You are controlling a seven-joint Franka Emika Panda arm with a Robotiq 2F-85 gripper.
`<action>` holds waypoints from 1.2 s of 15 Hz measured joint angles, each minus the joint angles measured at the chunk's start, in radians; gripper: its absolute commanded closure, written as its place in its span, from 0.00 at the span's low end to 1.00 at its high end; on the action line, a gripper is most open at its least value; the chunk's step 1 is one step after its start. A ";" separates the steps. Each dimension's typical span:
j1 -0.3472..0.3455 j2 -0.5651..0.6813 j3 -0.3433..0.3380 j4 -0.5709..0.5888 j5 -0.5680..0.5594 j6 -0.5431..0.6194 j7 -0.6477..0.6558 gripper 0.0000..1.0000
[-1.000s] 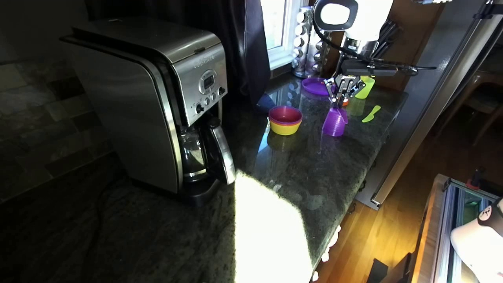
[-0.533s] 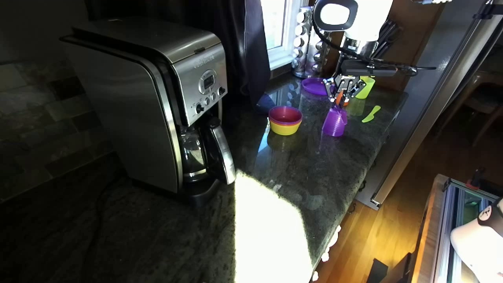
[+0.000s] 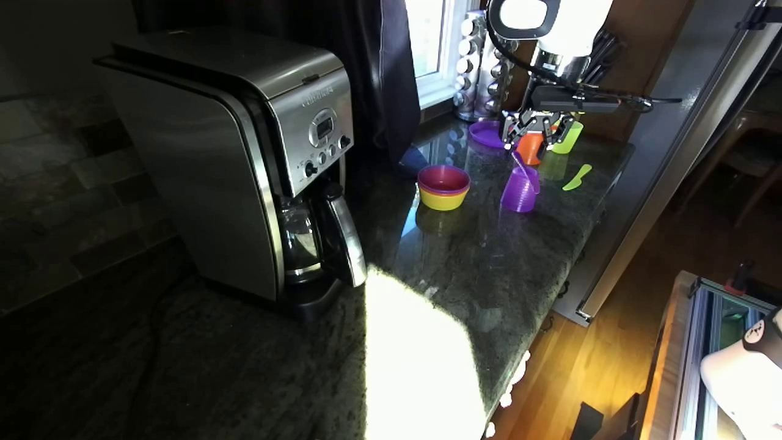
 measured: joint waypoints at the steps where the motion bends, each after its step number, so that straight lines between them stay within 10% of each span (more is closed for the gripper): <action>1: -0.014 -0.012 0.019 -0.005 0.000 0.000 0.000 0.00; 18: -0.494 -0.152 0.457 -0.096 0.000 0.069 -0.390 0.00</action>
